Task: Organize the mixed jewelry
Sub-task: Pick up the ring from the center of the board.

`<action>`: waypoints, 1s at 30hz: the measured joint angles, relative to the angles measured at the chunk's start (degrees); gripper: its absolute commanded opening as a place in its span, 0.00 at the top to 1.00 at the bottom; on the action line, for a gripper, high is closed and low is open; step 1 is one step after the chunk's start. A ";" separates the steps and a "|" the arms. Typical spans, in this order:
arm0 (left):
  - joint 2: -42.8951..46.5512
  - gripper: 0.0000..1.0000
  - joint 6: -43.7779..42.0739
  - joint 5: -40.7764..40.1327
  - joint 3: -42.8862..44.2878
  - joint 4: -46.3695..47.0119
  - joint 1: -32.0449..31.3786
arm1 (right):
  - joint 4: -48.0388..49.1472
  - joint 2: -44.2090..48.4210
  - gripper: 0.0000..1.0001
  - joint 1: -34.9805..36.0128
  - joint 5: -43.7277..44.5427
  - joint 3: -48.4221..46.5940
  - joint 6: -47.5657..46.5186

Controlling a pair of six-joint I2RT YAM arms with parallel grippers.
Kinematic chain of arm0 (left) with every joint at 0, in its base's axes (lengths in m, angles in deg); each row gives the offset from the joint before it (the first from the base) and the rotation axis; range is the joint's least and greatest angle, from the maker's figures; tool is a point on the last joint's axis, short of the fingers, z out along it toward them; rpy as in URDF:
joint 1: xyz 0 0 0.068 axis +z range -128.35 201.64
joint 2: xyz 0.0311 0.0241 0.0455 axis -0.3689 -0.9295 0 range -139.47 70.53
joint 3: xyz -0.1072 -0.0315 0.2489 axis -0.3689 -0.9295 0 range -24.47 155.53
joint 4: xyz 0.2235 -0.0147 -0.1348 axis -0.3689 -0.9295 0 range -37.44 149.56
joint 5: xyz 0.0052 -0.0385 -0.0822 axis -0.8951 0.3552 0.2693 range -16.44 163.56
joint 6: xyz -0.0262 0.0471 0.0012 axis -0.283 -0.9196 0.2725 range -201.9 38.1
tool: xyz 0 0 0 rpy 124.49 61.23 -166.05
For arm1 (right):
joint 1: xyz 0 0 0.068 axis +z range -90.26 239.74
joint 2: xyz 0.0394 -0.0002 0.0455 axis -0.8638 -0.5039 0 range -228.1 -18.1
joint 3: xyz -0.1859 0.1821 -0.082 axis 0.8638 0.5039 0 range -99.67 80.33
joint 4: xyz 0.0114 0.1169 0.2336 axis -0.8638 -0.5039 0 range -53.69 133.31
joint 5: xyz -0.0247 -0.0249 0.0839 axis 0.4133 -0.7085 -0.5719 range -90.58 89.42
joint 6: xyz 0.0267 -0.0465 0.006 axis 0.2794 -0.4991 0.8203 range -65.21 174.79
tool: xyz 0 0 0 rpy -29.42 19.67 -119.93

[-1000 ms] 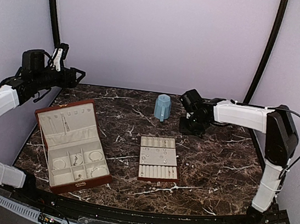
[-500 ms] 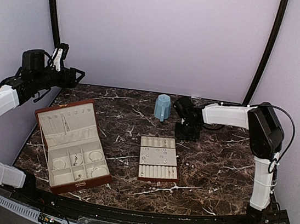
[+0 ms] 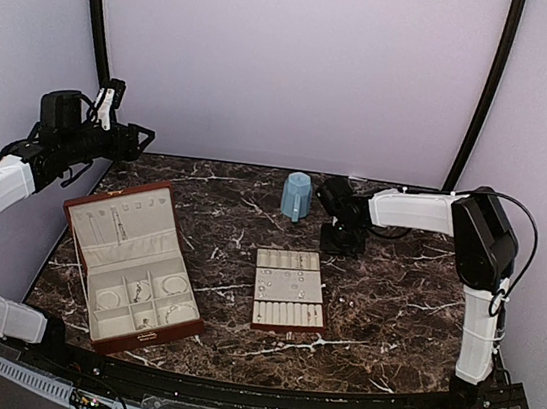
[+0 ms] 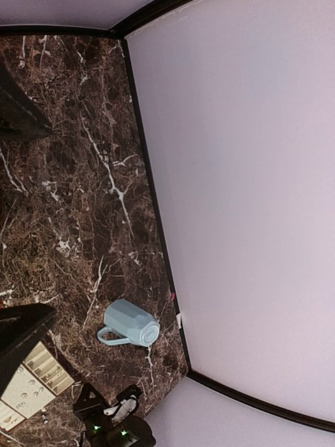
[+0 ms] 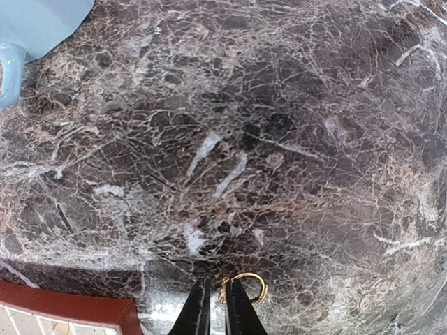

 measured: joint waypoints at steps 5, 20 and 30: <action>0.00 0.17 0.00 0.00 0.00 0.00 0.00 | -0.17 0.00 0.91 0.00 0.17 0.00 0.33; 0.02 0.17 -0.39 -0.04 0.00 -0.02 0.00 | -0.74 -1.66 0.94 0.00 1.16 0.07 1.42; 0.31 0.17 -0.44 -0.17 0.00 -0.02 0.00 | 0.66 -1.53 1.00 -0.22 1.11 0.50 2.03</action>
